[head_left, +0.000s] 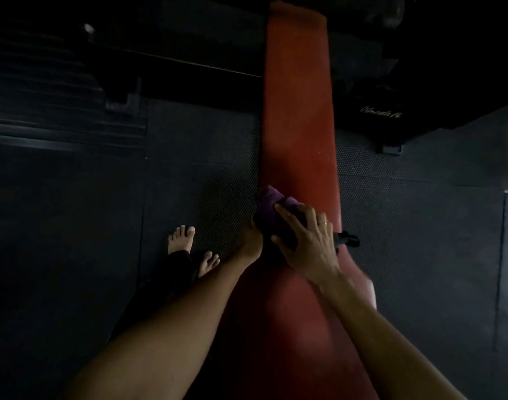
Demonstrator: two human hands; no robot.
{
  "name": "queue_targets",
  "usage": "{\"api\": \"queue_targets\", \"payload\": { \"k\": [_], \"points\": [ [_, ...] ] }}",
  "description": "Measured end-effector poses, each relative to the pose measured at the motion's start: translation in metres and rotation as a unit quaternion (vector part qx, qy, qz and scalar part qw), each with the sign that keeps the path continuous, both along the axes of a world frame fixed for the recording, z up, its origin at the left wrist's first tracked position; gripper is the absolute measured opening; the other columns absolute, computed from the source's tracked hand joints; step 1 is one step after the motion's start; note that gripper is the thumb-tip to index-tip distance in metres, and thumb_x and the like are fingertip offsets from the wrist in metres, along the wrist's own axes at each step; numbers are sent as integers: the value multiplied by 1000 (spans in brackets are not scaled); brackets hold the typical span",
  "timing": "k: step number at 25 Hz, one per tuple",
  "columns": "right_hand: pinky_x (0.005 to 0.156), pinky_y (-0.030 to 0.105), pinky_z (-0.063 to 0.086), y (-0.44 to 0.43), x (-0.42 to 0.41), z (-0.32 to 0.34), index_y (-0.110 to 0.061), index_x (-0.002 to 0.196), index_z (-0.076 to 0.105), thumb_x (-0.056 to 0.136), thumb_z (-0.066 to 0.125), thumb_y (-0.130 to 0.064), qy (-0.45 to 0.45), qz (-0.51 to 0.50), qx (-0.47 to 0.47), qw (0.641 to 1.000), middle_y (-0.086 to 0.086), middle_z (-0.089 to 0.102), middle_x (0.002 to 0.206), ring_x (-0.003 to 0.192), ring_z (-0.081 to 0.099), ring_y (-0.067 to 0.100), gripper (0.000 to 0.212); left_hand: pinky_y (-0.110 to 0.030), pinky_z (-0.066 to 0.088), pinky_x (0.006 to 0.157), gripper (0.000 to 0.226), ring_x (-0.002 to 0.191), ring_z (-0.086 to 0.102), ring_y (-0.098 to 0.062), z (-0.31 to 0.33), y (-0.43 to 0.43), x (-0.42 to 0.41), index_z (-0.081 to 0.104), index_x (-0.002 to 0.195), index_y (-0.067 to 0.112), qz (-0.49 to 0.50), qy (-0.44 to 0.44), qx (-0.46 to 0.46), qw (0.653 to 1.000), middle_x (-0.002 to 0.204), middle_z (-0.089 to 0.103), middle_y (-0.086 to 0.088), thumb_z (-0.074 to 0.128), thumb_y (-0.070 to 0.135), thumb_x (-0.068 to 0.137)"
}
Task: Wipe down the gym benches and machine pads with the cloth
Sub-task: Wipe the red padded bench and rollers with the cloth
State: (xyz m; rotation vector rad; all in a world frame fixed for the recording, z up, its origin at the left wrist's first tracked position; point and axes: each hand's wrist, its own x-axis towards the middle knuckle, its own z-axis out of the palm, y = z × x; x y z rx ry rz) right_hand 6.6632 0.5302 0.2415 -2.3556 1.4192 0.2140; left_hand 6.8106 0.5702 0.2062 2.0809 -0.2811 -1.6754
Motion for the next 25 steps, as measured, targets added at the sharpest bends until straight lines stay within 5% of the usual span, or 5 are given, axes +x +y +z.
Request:
{"api": "queue_targets", "payload": {
  "k": [5,12,17,20,25],
  "points": [
    [95,57,40,-39,67,-29,-46,143,49,91,63,-50,67,0,-47,997,7,41,145,119,43,41,53,-29,35,106,42,138,45,-30,-3,1,0,44,146,3,-32,28,30,999,151,46,-14,33,20,109],
    [103,58,33,-77,116,-39,-40,135,57,83,67,-46,118,-36,-8,992,2,38,148,132,34,41,53,-26,37,80,43,113,60,-32,-13,-1,-1,58,125,-3,3,41,-8,999,124,63,-18,29,26,110],
    [104,46,31,-39,71,-9,-48,137,54,88,64,-44,17,-15,39,999,-8,39,139,121,33,28,50,-36,46,92,53,115,60,-35,-12,-9,-5,58,126,2,27,82,-40,995,123,63,-18,34,40,97],
    [101,49,35,-73,83,-31,-45,136,56,87,67,-41,16,-30,27,999,-1,37,138,120,36,30,51,-27,37,81,38,115,59,-33,-10,-24,-6,54,133,6,57,47,-39,996,127,62,-16,30,26,110],
    [100,52,37,-140,123,-65,-41,132,58,88,67,-41,61,-15,-4,998,0,42,133,123,38,35,45,-13,27,95,43,136,47,-25,-20,-51,-9,40,150,8,78,6,-93,993,150,48,-12,30,17,109]
  ]
}}
